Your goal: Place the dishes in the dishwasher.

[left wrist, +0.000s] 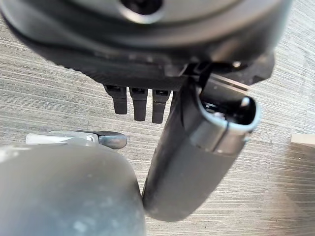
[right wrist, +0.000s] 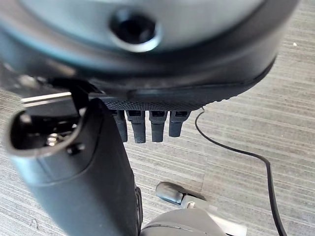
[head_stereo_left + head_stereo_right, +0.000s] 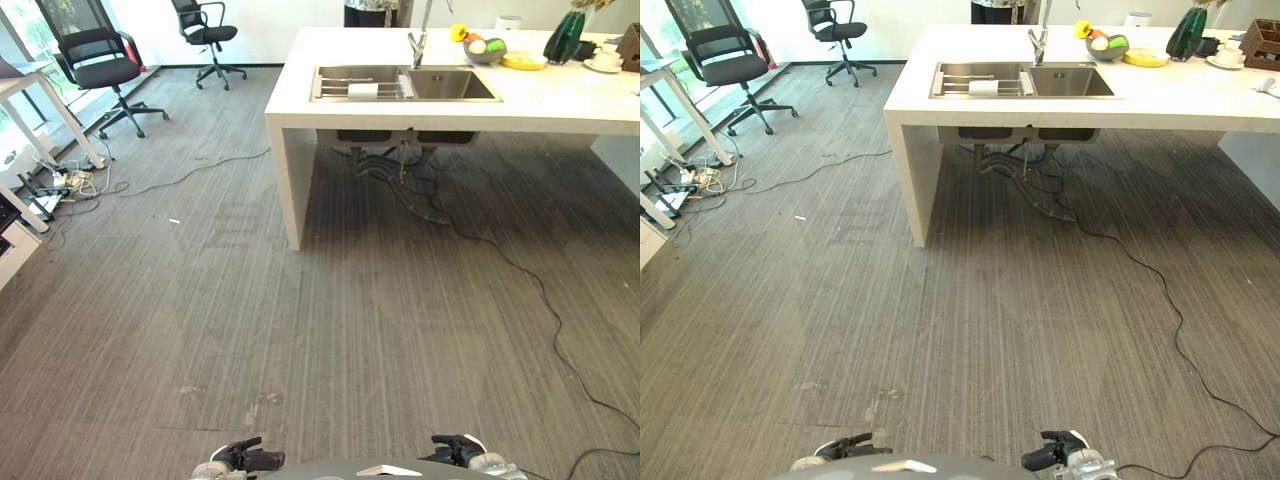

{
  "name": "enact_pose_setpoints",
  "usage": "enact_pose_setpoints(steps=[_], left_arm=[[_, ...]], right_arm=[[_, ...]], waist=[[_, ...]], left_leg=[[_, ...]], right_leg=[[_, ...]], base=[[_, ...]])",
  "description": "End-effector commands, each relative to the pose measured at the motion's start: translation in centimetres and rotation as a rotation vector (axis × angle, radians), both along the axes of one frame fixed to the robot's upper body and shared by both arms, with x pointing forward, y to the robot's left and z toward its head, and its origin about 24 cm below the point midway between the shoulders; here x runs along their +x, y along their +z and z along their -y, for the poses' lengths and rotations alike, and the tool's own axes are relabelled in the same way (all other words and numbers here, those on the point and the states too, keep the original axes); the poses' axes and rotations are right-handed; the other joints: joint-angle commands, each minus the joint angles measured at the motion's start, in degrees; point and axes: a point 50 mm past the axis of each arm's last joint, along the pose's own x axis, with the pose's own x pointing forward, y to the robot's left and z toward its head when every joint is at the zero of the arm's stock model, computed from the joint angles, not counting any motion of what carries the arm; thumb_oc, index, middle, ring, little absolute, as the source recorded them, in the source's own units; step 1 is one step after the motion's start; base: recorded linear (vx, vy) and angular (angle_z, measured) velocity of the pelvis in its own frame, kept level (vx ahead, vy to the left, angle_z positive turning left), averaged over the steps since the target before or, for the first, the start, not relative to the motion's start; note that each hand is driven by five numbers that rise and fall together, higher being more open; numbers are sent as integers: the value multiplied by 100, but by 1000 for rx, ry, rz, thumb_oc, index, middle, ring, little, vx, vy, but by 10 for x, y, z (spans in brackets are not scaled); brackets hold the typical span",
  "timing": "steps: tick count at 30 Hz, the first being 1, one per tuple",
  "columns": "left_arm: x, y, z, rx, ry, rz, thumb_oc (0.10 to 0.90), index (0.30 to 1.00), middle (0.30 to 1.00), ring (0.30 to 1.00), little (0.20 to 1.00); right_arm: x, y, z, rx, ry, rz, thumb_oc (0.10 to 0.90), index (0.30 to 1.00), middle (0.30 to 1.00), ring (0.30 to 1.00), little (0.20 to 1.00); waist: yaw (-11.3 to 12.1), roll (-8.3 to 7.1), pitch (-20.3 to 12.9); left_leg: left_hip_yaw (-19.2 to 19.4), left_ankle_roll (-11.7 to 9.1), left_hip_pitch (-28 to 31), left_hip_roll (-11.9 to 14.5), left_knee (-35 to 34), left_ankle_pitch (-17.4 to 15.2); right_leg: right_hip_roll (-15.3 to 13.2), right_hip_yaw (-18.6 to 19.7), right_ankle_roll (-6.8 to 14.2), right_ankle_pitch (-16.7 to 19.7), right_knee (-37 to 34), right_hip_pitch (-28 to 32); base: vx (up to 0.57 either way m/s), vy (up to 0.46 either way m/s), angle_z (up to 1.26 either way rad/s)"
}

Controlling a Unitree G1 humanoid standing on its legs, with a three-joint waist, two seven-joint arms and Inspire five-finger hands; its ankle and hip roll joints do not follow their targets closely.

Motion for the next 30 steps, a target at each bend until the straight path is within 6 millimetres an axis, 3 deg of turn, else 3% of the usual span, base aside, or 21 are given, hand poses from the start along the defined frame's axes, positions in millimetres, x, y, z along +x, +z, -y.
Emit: enact_pose_setpoints(steps=[1,20,26,28,30], left_arm=[[-9,-3,5,0,-2,-52,800,900,900,900,900],[-10,-2,0,34,-15,-58,800,900,900,900,900],[-13,0,-13,100,-45,-83,800,900,900,900,900],[-19,-2,-9,97,-1,-104,800,900,900,900,900],[-12,-2,-2,89,-4,-72,800,900,900,900,900]], right_arm=[[-9,-1,7,-36,36,-50,800,900,900,900,900],[-19,-2,8,-29,-35,-64,800,900,900,900,900],[-7,2,16,-46,-69,-17,800,900,900,900,900],[-8,3,18,-41,-117,-7,800,900,900,900,900],[-3,4,18,-45,-113,11,800,900,900,900,900]], waist=[[-58,-109,-98],[-71,-83,-72],[-35,-43,-8],[-2,-41,58],[-13,-29,138]], left_leg=[[101,-215,-140,-62,15,-276],[55,-243,-128,-64,15,-278],[15,-290,-160,-25,15,-230],[-12,-305,-171,-6,15,-197],[4,-315,-278,36,236,-247]], right_leg=[[-282,-128,581,-465,84,142],[-266,-281,549,-530,84,183],[-227,-380,523,-548,84,162],[-215,-413,503,-554,94,153],[-222,-417,479,-582,187,96]], base=[[0,0,0],[2,-4,1],[7,-47,14],[-2,-84,7],[-13,-73,8]])
